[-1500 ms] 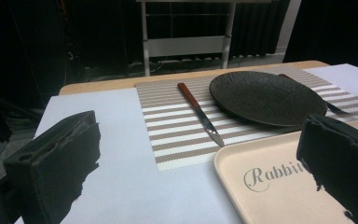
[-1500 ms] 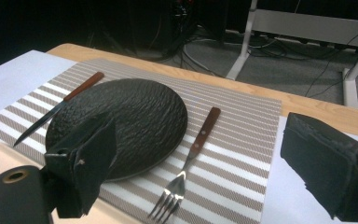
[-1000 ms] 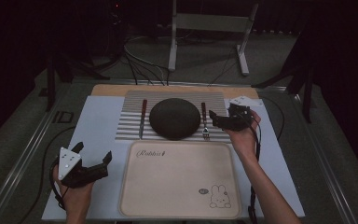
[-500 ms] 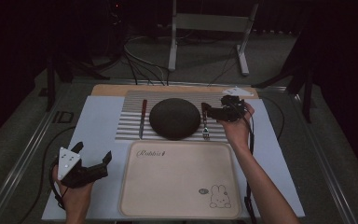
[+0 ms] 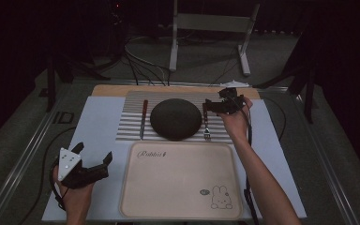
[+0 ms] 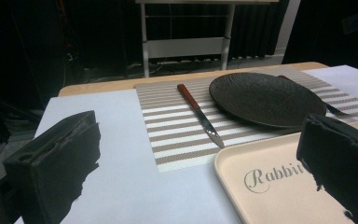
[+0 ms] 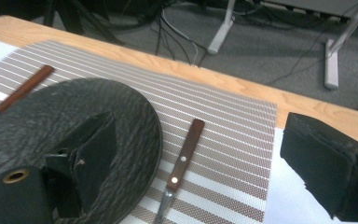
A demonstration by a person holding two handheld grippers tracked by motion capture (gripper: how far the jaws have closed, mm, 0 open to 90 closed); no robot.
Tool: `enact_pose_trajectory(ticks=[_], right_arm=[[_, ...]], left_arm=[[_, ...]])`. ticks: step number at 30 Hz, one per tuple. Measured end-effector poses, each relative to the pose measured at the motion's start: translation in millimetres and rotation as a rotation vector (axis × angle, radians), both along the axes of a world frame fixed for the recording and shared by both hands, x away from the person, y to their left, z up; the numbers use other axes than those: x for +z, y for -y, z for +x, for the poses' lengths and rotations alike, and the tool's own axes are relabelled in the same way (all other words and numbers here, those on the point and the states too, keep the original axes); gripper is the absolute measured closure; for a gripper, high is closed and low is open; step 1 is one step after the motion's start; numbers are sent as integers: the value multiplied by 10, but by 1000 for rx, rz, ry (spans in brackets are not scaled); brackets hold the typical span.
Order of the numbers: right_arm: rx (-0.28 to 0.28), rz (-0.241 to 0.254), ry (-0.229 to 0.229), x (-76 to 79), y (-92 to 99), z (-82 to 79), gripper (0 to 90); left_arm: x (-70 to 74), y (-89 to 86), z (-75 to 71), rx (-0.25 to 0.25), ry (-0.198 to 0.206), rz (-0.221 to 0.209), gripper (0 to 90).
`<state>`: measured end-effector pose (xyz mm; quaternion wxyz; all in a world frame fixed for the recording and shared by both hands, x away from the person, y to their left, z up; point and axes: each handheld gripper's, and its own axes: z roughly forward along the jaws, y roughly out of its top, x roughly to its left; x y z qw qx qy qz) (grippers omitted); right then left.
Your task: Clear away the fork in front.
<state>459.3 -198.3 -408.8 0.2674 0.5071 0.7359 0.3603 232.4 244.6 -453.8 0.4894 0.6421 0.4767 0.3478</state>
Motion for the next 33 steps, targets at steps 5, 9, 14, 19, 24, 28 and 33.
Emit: enact_pose_trajectory(ticks=[5,9,14,19,24,28,33], right_arm=[[-10,-26,-43,-121,-8,108,108],[-35,-51,-109,-285,-4,221,110],[-65,-80,-198,-514,-9,321,143],[-50,-92,-239,-614,-73,362,202],[-61,-102,-268,-714,-129,404,365],[-37,-73,-300,-782,-156,425,420],[-30,-85,-327,-871,-223,454,571]], left_arm=[[-2,-5,2,-1,0,-1,0],[1,-10,1,1,-1,-2,0],[1,-20,-1,1,2,-6,0],[1,-19,-1,1,2,-7,0],[3,-19,-6,-1,5,-8,0],[1,-22,-4,1,3,-10,0],[2,-24,-5,2,3,-10,0]])
